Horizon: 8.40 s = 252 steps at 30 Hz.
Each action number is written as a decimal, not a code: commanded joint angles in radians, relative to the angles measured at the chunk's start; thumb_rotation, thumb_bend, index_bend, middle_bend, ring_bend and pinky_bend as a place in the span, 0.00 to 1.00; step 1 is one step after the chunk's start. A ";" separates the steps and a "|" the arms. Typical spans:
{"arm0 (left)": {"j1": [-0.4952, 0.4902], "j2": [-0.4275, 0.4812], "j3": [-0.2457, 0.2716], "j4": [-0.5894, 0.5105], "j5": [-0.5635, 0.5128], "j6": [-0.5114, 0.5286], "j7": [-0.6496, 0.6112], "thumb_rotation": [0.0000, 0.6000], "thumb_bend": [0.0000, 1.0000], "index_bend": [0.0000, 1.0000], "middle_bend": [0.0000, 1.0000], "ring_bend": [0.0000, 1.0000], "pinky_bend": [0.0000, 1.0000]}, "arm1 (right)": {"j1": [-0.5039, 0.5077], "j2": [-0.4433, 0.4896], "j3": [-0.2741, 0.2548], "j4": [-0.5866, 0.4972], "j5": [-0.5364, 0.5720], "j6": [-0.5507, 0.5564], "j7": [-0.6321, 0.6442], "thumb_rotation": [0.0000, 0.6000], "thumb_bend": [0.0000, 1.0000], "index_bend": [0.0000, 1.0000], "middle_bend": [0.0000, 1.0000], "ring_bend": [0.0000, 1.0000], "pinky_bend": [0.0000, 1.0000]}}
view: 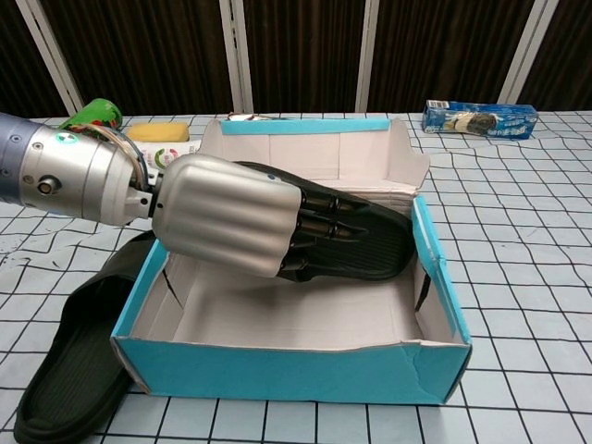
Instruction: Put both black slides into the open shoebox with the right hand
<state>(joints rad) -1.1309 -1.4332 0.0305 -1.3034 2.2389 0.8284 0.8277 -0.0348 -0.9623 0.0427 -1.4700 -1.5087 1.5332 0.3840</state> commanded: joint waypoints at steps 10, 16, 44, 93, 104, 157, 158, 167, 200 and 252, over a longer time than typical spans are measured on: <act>-0.002 -0.076 0.032 0.095 -0.016 0.014 -0.021 1.00 0.43 0.50 0.43 0.00 0.02 | 0.002 0.000 -0.001 0.005 0.000 -0.005 0.013 1.00 0.35 0.11 0.07 0.05 0.00; -0.003 -0.093 0.049 0.117 -0.023 0.019 -0.027 1.00 0.43 0.50 0.43 0.00 0.02 | 0.001 0.001 -0.001 0.006 0.000 -0.004 0.015 1.00 0.35 0.11 0.07 0.05 0.00; 0.044 -0.076 0.026 0.054 -0.146 0.029 0.001 1.00 0.32 0.16 0.11 0.00 0.02 | 0.000 0.002 -0.001 -0.001 0.001 -0.005 0.011 1.00 0.35 0.10 0.07 0.05 0.00; 0.519 0.209 -0.078 -0.712 -0.649 0.389 0.066 1.00 0.28 0.08 0.11 0.00 0.08 | -0.009 0.015 -0.005 -0.016 -0.006 0.009 0.020 1.00 0.35 0.11 0.07 0.05 0.00; 0.671 0.258 -0.021 -0.729 -0.899 0.425 -0.262 1.00 0.26 0.07 0.12 0.00 0.10 | -0.008 0.016 -0.007 -0.025 -0.010 0.007 0.007 1.00 0.35 0.11 0.07 0.05 0.00; 0.219 0.181 -0.013 -0.605 -1.647 0.065 -0.145 1.00 0.22 0.07 0.13 0.00 0.06 | 0.001 0.021 -0.010 -0.028 0.003 -0.024 -0.005 1.00 0.35 0.10 0.07 0.05 0.00; 0.218 0.179 -0.015 -0.602 -1.645 0.067 -0.152 1.00 0.22 0.07 0.13 0.00 0.06 | 0.001 0.022 -0.010 -0.028 0.003 -0.025 -0.005 1.00 0.35 0.10 0.07 0.05 0.00; 0.200 0.170 -0.002 -0.579 -1.646 0.073 -0.154 1.00 0.22 0.07 0.13 0.00 0.06 | 0.004 0.023 -0.013 -0.033 0.002 -0.033 -0.013 1.00 0.35 0.11 0.07 0.05 0.00; 0.158 0.100 0.066 -0.505 -1.645 0.117 -0.086 1.00 0.25 0.37 0.40 0.00 0.06 | 0.011 0.031 -0.019 -0.041 0.006 -0.055 -0.015 1.00 0.35 0.10 0.07 0.05 0.00; -0.038 0.177 -0.169 -0.583 -0.558 0.092 0.299 1.00 0.35 0.48 0.46 0.01 0.07 | -0.004 0.041 -0.021 -0.035 -0.009 -0.017 0.031 1.00 0.35 0.10 0.07 0.05 0.00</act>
<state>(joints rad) -1.1709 -1.2252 -0.1323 -1.8665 1.7143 0.9455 1.1011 -0.0386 -0.9214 0.0220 -1.5047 -1.5177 1.5158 0.4153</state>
